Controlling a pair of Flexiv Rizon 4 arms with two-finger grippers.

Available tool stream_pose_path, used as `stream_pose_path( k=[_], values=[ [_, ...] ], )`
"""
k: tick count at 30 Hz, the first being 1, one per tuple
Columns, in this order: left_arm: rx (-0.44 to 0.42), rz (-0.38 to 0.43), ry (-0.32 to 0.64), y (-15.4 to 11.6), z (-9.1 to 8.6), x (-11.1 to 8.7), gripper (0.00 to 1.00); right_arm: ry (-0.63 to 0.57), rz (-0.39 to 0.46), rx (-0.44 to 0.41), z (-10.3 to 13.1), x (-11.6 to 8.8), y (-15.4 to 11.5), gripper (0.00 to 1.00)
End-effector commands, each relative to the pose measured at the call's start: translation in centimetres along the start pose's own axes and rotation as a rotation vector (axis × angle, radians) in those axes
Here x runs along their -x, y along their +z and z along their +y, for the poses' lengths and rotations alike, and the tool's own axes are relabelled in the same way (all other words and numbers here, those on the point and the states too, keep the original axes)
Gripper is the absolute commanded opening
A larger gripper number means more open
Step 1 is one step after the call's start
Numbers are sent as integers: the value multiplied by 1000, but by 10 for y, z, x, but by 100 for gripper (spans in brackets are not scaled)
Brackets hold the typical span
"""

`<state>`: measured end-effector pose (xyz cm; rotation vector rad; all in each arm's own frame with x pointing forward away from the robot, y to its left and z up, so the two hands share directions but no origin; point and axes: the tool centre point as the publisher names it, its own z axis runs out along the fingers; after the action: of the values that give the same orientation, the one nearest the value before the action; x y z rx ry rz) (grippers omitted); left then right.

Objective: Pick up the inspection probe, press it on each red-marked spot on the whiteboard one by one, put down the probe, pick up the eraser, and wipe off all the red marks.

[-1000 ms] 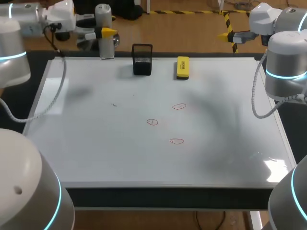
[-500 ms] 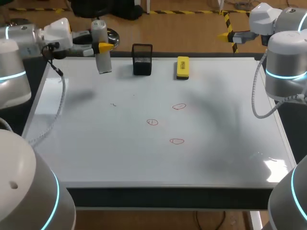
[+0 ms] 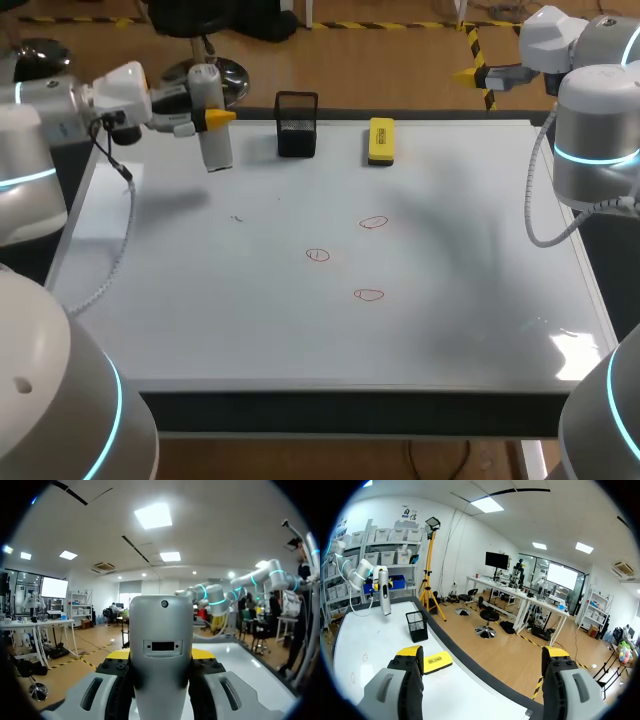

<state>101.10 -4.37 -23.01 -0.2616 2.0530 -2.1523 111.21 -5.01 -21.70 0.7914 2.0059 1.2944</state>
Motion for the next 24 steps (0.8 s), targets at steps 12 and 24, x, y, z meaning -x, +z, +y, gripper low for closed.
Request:
stream_pose_path(
  k=[12,24],
  values=[
    [-8,-7,-25,-2,10,1,0,0,1,-1,0,0,0,84],
    [-8,-7,-25,-2,10,1,0,0,1,-1,0,0,0,100]
  ],
)
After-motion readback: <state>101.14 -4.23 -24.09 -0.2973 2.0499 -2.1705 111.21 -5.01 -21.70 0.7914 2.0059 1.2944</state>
